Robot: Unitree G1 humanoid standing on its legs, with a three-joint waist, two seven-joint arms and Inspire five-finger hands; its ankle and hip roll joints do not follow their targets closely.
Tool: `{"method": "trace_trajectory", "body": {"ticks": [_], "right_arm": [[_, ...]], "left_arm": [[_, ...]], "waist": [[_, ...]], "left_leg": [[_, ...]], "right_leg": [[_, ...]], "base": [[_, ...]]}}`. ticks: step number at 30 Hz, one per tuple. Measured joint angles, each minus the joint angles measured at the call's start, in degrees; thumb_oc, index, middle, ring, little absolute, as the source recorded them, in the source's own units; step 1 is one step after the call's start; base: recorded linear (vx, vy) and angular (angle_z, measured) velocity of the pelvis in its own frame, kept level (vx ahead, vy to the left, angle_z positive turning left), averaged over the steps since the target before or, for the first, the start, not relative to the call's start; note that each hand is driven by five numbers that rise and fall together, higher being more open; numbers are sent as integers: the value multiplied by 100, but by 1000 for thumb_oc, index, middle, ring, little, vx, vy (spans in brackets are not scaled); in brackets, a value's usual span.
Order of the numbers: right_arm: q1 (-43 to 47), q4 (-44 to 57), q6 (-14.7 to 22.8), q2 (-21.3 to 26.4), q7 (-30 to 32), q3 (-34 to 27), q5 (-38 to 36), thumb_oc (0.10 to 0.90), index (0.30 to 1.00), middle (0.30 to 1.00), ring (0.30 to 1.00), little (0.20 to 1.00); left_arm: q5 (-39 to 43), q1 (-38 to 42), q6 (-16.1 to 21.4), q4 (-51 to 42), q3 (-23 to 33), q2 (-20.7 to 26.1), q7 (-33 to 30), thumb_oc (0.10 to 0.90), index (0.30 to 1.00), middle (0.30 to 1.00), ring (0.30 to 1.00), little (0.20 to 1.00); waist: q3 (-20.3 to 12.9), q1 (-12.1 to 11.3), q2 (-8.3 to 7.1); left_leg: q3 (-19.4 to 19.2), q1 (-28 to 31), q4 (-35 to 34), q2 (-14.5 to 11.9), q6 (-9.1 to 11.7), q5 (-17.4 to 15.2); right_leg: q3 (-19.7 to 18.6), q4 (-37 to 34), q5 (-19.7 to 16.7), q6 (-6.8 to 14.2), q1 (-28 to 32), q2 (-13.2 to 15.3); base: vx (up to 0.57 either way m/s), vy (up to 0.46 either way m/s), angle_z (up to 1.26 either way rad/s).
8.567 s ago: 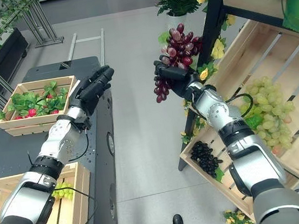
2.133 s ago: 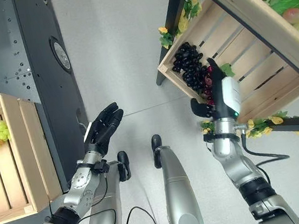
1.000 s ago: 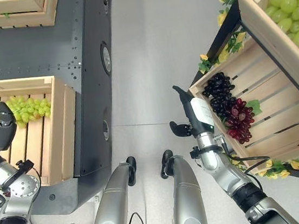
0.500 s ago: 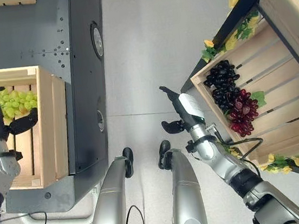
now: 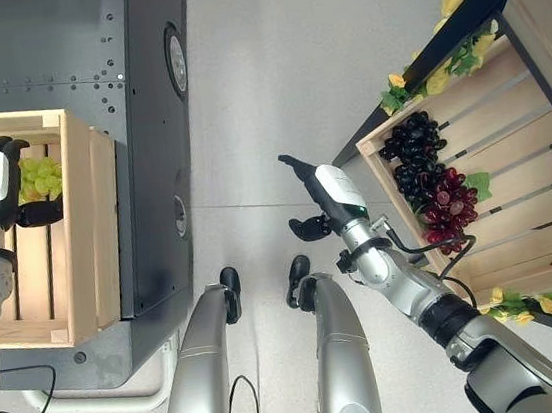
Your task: Pick up the fruits from the basket on one side to the basket on the other side
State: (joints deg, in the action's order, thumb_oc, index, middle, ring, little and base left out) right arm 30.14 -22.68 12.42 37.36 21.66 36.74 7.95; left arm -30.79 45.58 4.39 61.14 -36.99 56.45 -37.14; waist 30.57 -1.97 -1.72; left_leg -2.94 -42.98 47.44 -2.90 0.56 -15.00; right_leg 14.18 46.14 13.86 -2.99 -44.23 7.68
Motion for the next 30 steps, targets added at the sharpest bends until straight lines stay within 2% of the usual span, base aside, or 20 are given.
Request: {"method": "trace_trajectory", "body": {"ticks": [5, 9, 16, 25, 30], "right_arm": [[-1, -5, 0, -1, -2, 5, -191, 800, 900, 900, 900, 900], [2, -10, 0, -1, -7, 13, -217, 800, 900, 900, 900, 900], [1, -9, 0, -33, -7, 23, -222, 800, 900, 900, 900, 900], [38, -11, 0, -127, -6, 92, -375, 800, 900, 900, 900, 900], [104, -14, 16, -233, -6, 189, -406, 800, 900, 900, 900, 900]], "left_arm": [[2, 27, -81, 4, -46, 215, 157, 800, 900, 900, 900, 900], [4, 59, -379, 221, -47, 270, 172, 800, 900, 900, 900, 900], [-124, 488, -804, 470, -106, 296, 171, 800, 900, 900, 900, 900], [-389, 837, -762, 490, -524, 300, 267, 800, 900, 900, 900, 900], [-671, 1107, -452, 421, -657, 304, 264, 800, 900, 900, 900, 900]], "waist": [[1, 27, -20], [5, 44, -87], [-4, 32, -301], [-5, 46, -333], [-11, 59, -487]], "left_leg": [[74, -166, 16, 2, 11, 6], [76, -173, 2, 1, 12, 5], [137, -238, 34, -2, 10, 6], [158, -321, 52, -20, -8, -1], [187, -350, 72, -21, -10, -3]], "right_leg": [[76, -9, 2, -9, -111, -1], [89, -20, 3, -11, -112, -3], [159, -60, -2, -6, -112, -1], [218, -112, -21, 21, -111, -14], [229, -122, -28, 31, -113, -23]], "base": [[-4, -7, 5], [0, 0, 0], [-4, -31, 4], [-5, -5, 1], [-2, -2, 1]]}}
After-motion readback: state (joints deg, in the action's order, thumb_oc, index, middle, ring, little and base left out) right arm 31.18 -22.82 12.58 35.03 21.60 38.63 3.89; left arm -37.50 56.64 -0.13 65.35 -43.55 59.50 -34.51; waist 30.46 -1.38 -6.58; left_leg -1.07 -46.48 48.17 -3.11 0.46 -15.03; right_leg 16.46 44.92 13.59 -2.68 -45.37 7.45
